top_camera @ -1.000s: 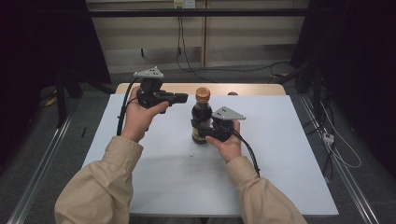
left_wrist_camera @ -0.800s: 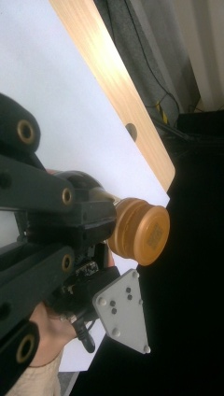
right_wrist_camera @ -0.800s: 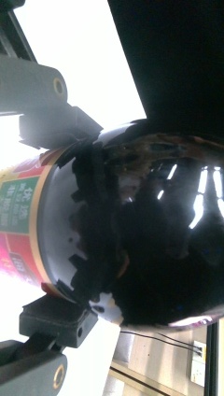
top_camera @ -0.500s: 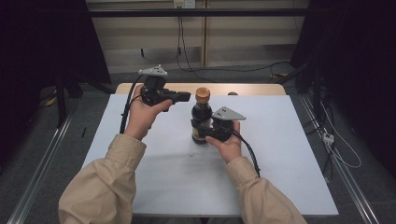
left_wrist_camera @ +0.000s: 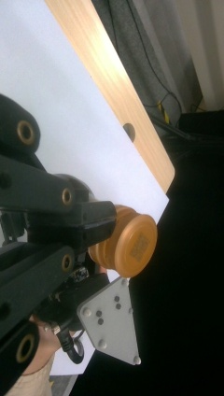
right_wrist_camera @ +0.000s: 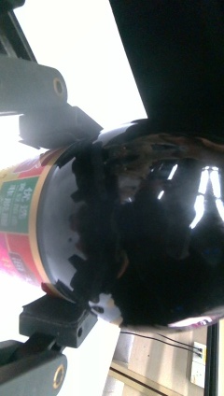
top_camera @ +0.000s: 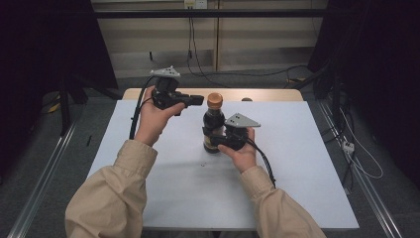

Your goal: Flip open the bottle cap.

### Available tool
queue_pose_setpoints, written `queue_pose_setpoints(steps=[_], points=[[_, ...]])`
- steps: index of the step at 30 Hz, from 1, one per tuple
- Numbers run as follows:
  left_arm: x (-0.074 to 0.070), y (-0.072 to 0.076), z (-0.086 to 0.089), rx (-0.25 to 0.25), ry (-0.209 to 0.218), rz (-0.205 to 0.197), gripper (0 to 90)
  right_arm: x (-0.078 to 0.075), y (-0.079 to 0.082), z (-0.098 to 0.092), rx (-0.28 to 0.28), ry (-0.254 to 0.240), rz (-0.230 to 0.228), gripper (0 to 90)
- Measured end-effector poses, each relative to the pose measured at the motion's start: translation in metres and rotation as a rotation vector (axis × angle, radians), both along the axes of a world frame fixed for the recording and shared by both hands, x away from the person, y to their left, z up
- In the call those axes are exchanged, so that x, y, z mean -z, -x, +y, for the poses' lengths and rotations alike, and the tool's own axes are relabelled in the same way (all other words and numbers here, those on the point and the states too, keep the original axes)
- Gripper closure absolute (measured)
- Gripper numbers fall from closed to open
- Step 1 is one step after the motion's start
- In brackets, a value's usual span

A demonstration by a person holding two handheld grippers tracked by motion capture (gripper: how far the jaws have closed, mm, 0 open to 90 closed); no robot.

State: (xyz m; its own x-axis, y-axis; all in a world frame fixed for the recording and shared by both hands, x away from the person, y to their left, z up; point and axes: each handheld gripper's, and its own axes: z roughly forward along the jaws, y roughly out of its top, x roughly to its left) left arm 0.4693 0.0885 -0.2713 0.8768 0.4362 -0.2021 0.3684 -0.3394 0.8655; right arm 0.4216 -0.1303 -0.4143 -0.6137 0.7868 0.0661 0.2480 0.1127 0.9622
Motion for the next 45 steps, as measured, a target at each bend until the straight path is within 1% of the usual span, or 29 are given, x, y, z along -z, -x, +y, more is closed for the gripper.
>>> queue_pose_setpoints(steps=[5,8,10,14,16,18,19,21,24,25,28,31,32,34,35,37,39,42,45], points=[[0.002,0.002,-0.005,0.016,-0.026,-0.004,90.0,-0.001,0.0,0.0,-0.006,0.011,0.005,31.4],[0.003,0.003,-0.007,0.018,-0.022,-0.002,90.0,-0.002,0.0,0.0,-0.007,0.016,0.007,31.5],[0.003,0.002,-0.008,0.019,-0.02,-0.001,90.0,-0.002,0.0,-0.001,-0.007,0.009,0.01,31.4],[0.003,0.001,-0.006,0.024,-0.019,0.008,90.0,-0.002,0.0,0.0,-0.007,0.015,0.012,31.4],[0.001,0.002,-0.006,0.037,-0.012,-0.003,90.0,-0.002,-0.001,0.0,-0.006,0.013,0.013,31.4],[0.0,0.004,-0.007,0.04,-0.018,-0.014,90.0,-0.001,-0.001,0.0,-0.006,0.007,0.011,31.4],[0.0,0.004,-0.008,0.042,-0.027,-0.012,90.0,-0.001,-0.001,0.0,-0.008,0.007,0.011,31.4],[0.0,0.004,-0.008,0.048,-0.03,-0.01,90.0,-0.001,-0.001,0.0,-0.008,0.008,0.013,31.4],[-0.001,0.004,-0.008,0.049,-0.037,-0.019,90.0,-0.002,-0.002,0.0,-0.011,0.014,0.018,31.4],[-0.001,0.005,-0.009,0.055,-0.023,-0.018,90.0,-0.002,-0.002,0.0,-0.011,0.014,0.02,31.5],[-0.003,0.006,-0.01,0.055,-0.035,-0.025,90.0,-0.002,-0.002,-0.001,-0.011,0.011,0.022,31.7],[-0.003,0.007,-0.012,0.052,-0.048,-0.05,90.0,-0.002,-0.002,-0.001,-0.009,0.011,0.023,31.8],[-0.004,0.008,-0.012,0.047,-0.056,-0.05,90.0,-0.002,-0.002,-0.001,-0.01,0.012,0.024,31.8],[-0.004,0.008,-0.013,0.041,-0.051,-0.049,90.0,-0.003,-0.002,0.0,-0.005,0.016,0.026,31.9],[-0.004,0.008,-0.013,0.038,-0.056,-0.05,90.0,-0.003,-0.002,0.0,-0.006,0.018,0.032,31.9],[-0.005,0.009,-0.016,0.037,-0.064,-0.061,90.0,-0.004,-0.003,-0.001,-0.008,0.018,0.03,32.0],[-0.004,0.009,-0.018,0.027,-0.055,-0.058,90.0,-0.004,-0.003,-0.002,-0.005,0.011,0.039,32.1],[-0.005,0.01,-0.02,0.022,-0.068,-0.067,90.0,-0.004,-0.003,-0.003,-0.007,0.007,0.042,32.2],[-0.006,0.01,-0.023,0.021,-0.067,-0.065,90.0,-0.004,-0.003,-0.005,-0.007,0.003,0.046,32.3]])
